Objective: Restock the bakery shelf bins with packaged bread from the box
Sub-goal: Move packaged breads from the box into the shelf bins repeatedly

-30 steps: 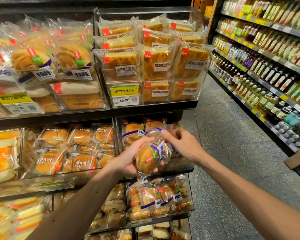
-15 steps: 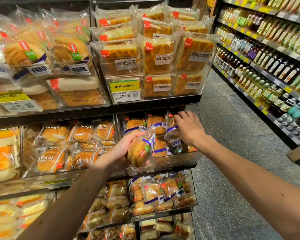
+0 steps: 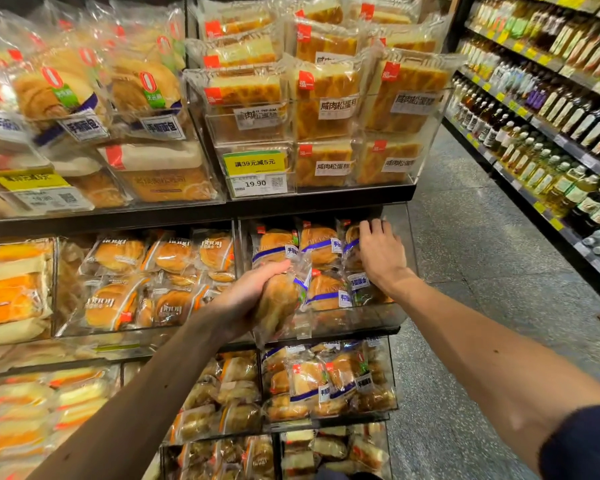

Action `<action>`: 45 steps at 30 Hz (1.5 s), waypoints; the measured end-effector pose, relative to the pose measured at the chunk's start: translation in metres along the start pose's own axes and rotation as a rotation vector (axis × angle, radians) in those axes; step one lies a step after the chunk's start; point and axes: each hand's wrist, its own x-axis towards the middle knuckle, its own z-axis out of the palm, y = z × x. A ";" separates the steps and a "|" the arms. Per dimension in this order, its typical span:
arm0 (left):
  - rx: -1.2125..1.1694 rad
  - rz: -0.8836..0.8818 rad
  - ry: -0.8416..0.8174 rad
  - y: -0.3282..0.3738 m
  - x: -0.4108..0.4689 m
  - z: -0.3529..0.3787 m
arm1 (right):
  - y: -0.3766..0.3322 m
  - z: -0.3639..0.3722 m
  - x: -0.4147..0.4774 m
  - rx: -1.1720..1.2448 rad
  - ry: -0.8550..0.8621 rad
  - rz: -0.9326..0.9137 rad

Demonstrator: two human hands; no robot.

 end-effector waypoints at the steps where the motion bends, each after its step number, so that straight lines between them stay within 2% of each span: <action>1: 0.031 0.030 -0.003 0.001 -0.002 0.002 | 0.000 -0.001 -0.001 0.004 -0.009 0.001; 5: 0.156 0.177 0.046 0.003 -0.002 0.005 | 0.004 -0.018 -0.011 0.116 -0.037 -0.040; 8: 0.179 0.276 0.181 0.006 -0.002 0.011 | 0.003 -0.041 -0.029 0.338 -0.033 -0.020; 10: 0.226 0.346 0.280 0.010 0.002 0.016 | -0.005 -0.066 -0.051 0.713 -0.140 0.039; 13: 0.391 0.467 0.310 0.017 0.001 0.023 | -0.022 -0.100 -0.083 1.382 -0.523 0.046; 15: 0.443 0.469 0.262 0.018 0.001 0.023 | -0.027 -0.103 -0.093 1.567 -0.643 0.061; 17: 0.418 0.469 0.268 0.018 0.003 0.018 | -0.028 -0.099 -0.094 1.614 -0.614 0.097; 19: 0.254 0.465 0.274 0.020 0.004 0.011 | -0.025 -0.091 -0.092 1.600 -0.562 0.097; 21: 0.110 0.403 0.303 0.025 -0.001 0.007 | -0.021 -0.086 -0.092 1.423 -0.397 -0.009; 23: 0.134 0.290 0.290 0.029 -0.009 -0.001 | -0.018 -0.082 -0.092 1.163 -0.164 -0.180; 26: 0.161 0.088 0.082 0.033 -0.021 -0.010 | -0.021 -0.083 -0.095 0.967 0.002 -0.403; 28: 0.127 0.064 -0.010 0.030 -0.023 -0.012 | -0.026 -0.082 -0.099 0.904 0.047 -0.491; 30: 0.022 0.124 0.002 0.023 -0.018 -0.013 | -0.031 -0.077 -0.102 0.813 0.128 -0.480; 32: -0.030 0.225 0.053 0.017 -0.017 -0.016 | -0.033 -0.070 -0.102 0.791 0.208 -0.277; 34: 0.056 0.334 0.132 0.009 -0.016 -0.019 | -0.035 -0.073 -0.103 1.002 0.116 0.058; 35: 0.087 0.382 0.149 0.006 -0.015 -0.020 | -0.038 -0.077 -0.103 1.211 -0.029 0.180; 37: 0.183 0.466 0.170 0.000 -0.011 -0.017 | -0.042 -0.079 -0.104 1.487 -0.326 0.208; 38: 0.273 0.505 0.196 -0.003 -0.008 -0.016 | -0.044 -0.078 -0.104 1.477 -0.360 0.156; 41: 0.570 0.563 0.293 -0.008 0.003 -0.017 | -0.051 -0.076 -0.094 1.300 -0.263 0.146; 43: 0.753 0.548 0.338 -0.005 0.007 -0.018 | -0.055 -0.070 -0.084 1.249 -0.276 0.174; 45: 1.066 0.509 0.439 0.001 0.008 -0.015 | -0.059 -0.062 -0.075 1.181 -0.319 0.151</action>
